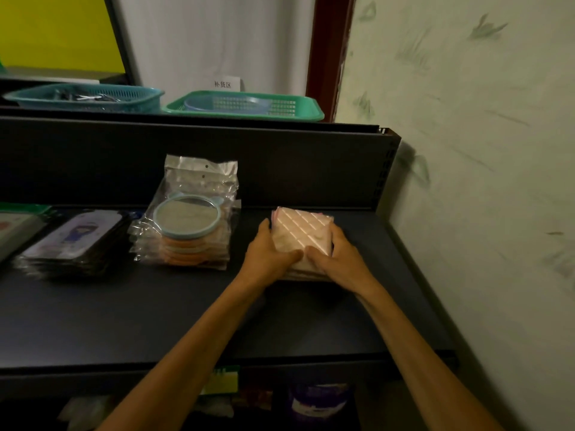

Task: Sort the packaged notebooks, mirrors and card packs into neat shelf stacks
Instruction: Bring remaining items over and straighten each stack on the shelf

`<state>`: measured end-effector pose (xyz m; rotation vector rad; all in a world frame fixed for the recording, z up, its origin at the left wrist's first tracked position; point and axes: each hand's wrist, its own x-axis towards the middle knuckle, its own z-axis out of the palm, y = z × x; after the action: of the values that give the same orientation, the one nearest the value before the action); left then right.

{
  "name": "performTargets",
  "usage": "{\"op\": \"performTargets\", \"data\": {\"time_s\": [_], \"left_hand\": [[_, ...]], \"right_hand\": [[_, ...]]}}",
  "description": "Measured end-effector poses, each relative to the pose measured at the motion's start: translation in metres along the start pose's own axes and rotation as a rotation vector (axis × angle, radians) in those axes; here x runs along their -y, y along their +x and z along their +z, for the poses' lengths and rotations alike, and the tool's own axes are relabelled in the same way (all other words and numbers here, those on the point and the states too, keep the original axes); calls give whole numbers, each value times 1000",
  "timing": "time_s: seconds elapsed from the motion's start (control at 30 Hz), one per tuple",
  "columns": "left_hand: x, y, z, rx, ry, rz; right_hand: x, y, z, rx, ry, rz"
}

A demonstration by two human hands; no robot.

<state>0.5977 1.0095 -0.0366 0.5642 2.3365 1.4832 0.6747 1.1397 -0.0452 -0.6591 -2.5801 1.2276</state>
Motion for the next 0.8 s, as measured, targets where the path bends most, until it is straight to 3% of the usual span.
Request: {"op": "performTargets", "data": {"time_s": [0.13,0.3,0.43,0.57,0.8], "left_hand": [[3,5,-4,2,-387,-72],[8,6,-5,152,-433,-6],[3,5,-9,177,-447,186],[1,8,-12,120,-181,338],[8,7,-4,85,-122,407]], "right_hand": [[-8,-4,-2,-45,347,-47],[-9,-6,-5,-50,646,69],[1,-2,-14,-96,584,-97],[5,3,-14,-115,420,-235],[3,1,-6,-74,456,-243]]}}
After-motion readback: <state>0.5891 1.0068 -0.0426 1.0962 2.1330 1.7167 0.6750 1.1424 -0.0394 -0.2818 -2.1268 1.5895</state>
